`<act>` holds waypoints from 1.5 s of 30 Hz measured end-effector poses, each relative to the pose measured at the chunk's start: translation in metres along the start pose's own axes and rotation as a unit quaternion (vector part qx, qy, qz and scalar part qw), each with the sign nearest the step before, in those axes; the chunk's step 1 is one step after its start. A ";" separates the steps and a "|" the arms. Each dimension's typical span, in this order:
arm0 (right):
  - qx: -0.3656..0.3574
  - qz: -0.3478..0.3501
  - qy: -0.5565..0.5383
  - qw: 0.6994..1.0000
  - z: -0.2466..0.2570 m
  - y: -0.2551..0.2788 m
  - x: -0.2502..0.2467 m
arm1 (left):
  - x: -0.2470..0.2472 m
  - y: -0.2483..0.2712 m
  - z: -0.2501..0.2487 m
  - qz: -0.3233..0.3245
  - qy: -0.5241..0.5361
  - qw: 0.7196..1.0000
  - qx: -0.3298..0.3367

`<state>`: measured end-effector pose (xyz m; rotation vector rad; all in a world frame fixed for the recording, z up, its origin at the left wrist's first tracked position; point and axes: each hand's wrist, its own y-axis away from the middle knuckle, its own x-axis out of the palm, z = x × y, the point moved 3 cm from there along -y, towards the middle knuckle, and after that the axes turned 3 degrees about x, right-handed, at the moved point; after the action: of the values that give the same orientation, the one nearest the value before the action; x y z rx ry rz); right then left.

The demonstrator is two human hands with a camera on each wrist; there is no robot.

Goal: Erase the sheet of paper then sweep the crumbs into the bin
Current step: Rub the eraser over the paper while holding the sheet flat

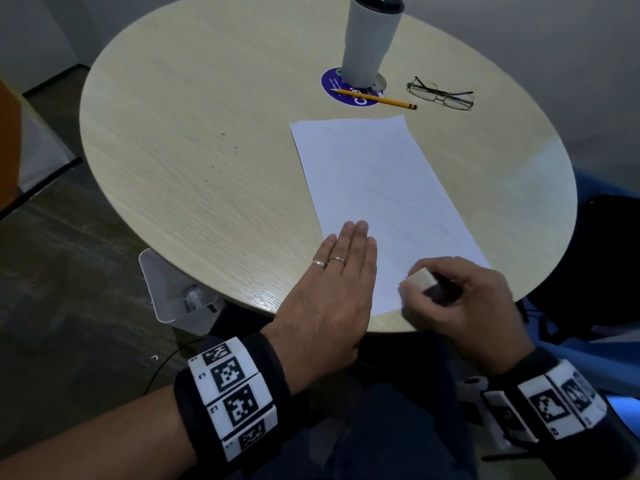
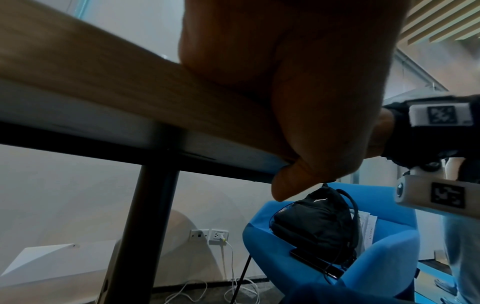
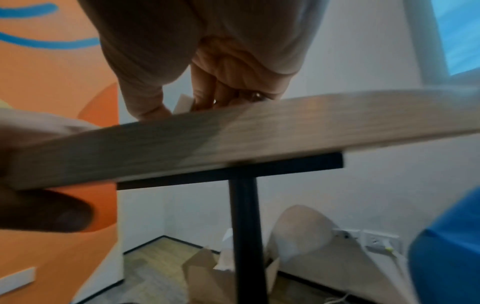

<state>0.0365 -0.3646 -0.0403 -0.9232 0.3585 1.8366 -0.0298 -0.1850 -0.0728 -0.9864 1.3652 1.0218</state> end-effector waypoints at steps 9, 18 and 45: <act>-0.022 -0.016 0.034 0.999 0.010 -0.005 0.007 | -0.004 0.000 -0.001 0.013 0.005 1.000 0.006; -0.028 -0.020 0.058 0.998 0.018 -0.008 0.010 | -0.007 -0.002 -0.001 0.020 0.013 1.000 0.000; -0.014 -0.044 0.079 0.996 0.006 -0.023 0.004 | -0.012 -0.003 -0.004 -0.008 0.025 1.000 0.005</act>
<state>0.0539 -0.3481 -0.0356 -1.0904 0.3854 1.6962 -0.0277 -0.1892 -0.0608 -1.0194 1.4006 0.9837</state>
